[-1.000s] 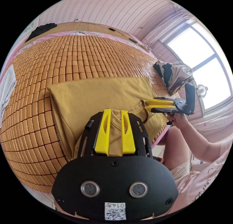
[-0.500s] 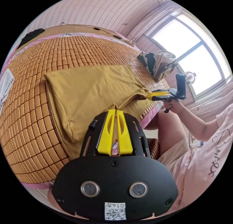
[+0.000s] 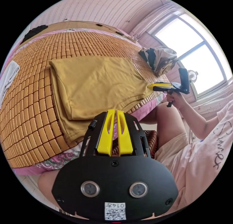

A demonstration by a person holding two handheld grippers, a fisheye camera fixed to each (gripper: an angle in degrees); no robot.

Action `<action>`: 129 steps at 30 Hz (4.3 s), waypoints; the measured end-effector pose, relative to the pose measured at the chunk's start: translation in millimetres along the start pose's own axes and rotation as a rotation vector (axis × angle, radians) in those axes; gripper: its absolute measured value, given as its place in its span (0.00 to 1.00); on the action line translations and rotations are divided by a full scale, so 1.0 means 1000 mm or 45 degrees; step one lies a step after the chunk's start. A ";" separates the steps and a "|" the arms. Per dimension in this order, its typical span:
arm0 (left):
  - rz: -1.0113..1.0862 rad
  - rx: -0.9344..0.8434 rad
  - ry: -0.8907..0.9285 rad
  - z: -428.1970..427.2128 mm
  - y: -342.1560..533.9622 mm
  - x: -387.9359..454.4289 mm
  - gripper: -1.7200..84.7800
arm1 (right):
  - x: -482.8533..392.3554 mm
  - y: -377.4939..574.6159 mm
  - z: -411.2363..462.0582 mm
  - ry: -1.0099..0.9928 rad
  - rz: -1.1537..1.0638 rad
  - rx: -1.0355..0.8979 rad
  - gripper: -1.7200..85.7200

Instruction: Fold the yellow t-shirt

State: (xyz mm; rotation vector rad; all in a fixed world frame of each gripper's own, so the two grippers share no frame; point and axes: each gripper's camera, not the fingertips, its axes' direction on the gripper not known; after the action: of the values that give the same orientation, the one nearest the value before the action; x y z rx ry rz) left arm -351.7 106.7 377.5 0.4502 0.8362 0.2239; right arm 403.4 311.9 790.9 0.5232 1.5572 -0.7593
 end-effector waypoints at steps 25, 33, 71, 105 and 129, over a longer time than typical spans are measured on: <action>0.140 -0.046 -0.211 0.057 0.064 0.057 0.01 | -0.099 -0.060 0.049 0.134 -0.109 -0.218 0.02; 0.466 0.097 -0.306 0.058 0.057 0.115 0.01 | -0.137 -0.146 0.050 0.252 -0.386 -0.357 0.02; 0.606 0.236 -0.011 0.141 0.132 0.154 0.11 | 0.004 -0.062 -0.021 0.332 0.375 -0.026 0.08; 0.673 0.077 0.014 0.266 0.081 0.284 0.02 | 0.206 0.248 -0.074 -0.635 0.760 0.499 0.26; 0.800 0.013 0.239 0.186 0.140 0.282 0.02 | 0.229 0.269 -0.077 -0.467 0.844 0.604 0.04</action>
State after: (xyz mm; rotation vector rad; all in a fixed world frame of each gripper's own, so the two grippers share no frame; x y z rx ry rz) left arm -29.2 278.2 365.3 0.7028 0.8595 0.8526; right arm 512.3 528.0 522.0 1.1119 0.7749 -0.6495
